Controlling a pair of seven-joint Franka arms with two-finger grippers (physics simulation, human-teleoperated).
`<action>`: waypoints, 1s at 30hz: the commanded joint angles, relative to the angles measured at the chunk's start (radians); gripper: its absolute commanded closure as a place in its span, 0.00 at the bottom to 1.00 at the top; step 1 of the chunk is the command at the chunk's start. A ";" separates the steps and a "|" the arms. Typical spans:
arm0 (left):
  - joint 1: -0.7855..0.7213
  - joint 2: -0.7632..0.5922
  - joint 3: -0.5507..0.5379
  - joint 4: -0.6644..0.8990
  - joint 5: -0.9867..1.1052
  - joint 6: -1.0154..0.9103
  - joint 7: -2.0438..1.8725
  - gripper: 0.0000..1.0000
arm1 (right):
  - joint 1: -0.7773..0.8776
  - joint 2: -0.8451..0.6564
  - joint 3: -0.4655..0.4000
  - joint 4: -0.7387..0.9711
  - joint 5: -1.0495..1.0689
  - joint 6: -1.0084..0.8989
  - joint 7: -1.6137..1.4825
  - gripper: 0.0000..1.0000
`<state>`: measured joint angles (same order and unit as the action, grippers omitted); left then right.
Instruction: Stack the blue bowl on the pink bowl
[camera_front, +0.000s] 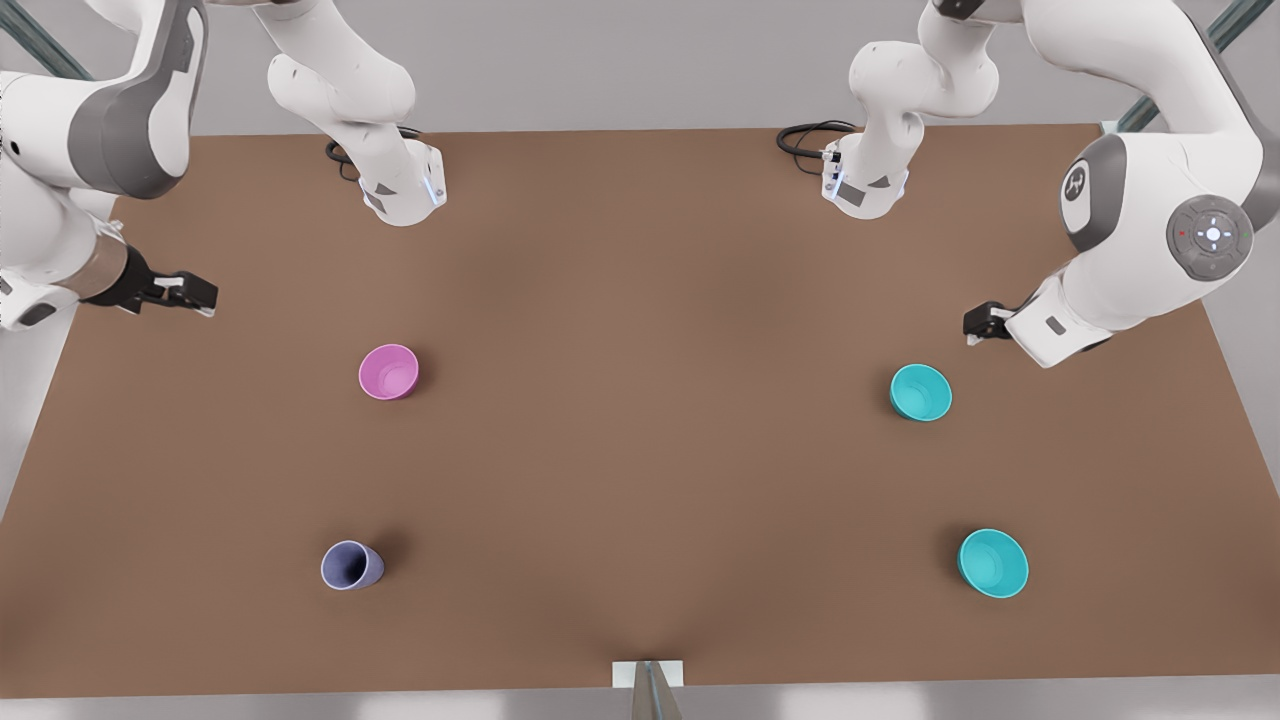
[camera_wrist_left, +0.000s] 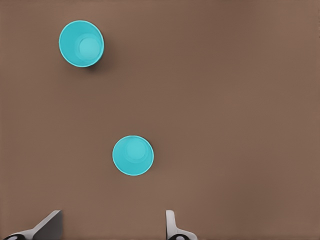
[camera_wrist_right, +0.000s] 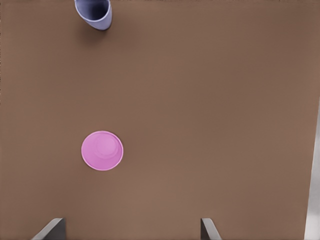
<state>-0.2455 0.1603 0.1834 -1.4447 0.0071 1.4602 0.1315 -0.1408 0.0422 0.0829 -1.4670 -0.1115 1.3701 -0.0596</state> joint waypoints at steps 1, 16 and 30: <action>0.000 -0.001 0.001 0.001 0.001 0.003 0.057 0.00 | 0.029 0.001 0.001 0.002 0.001 0.015 -0.014 0.00; 0.000 0.007 -0.001 0.000 0.001 0.003 0.057 0.00 | -0.132 0.073 0.000 -0.650 0.072 0.630 -0.013 0.00; -0.002 0.010 0.001 0.000 0.002 -0.037 0.056 0.00 | -0.109 0.102 0.012 -0.974 0.157 1.104 0.021 0.00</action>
<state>-0.2469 0.1723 0.1834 -1.4460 0.0085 1.4387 0.1770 -0.2525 0.1461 0.0945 -2.4261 0.0379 2.3048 -0.0525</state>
